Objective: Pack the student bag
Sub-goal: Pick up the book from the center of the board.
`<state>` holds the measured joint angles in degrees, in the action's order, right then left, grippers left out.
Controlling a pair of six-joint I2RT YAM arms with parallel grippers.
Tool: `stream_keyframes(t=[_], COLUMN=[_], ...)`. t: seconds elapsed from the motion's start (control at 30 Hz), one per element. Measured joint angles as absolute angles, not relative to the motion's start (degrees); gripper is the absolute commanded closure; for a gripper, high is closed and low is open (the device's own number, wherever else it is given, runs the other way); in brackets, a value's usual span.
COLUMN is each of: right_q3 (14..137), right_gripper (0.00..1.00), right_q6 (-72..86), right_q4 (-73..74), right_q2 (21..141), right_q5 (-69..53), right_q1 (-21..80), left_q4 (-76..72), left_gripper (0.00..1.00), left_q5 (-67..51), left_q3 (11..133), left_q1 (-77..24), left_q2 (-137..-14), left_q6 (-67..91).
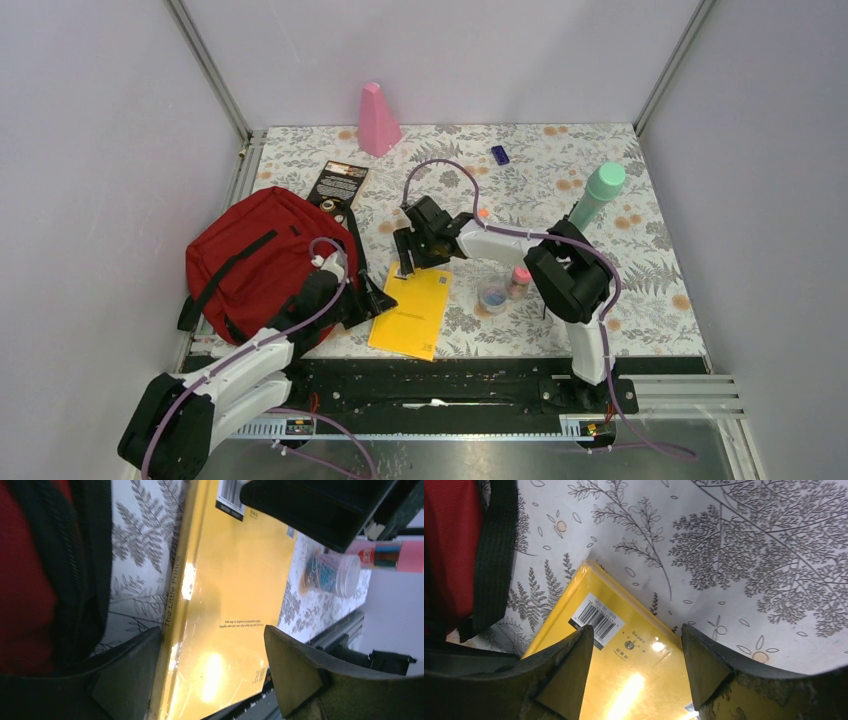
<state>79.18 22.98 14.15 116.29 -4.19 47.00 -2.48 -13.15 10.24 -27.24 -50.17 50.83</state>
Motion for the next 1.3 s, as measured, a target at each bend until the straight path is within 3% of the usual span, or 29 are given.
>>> stream_keyframes(t=[0.33, 0.53, 0.9, 1.3], right_q3=[76.9, 73.8, 57.8, 38.2], right_gripper=[0.30, 0.21, 0.20, 0.23], right_q6=[24.7, 26.2, 35.6, 53.8], right_q4=[13.4, 13.3, 14.5, 15.0], right_q2=[114.7, 111.0, 85.1, 69.4], right_q5=[-5.3, -5.5, 0.5, 4.5], right_q1=[49.0, 50.2, 54.0, 60.9], left_q4=[-2.9, -0.1, 7.2, 15.1], left_gripper=[0.23, 0.23, 0.23, 0.24], left_q5=[-17.4, -17.9, -17.5, -17.3], left_q3=[8.1, 7.7, 8.2, 11.0], left_q1=[-31.7, -32.4, -32.6, -32.6], left_q2=[-47.8, -45.2, -40.5, -39.5], left_q6=[53.7, 54.6, 54.0, 49.9])
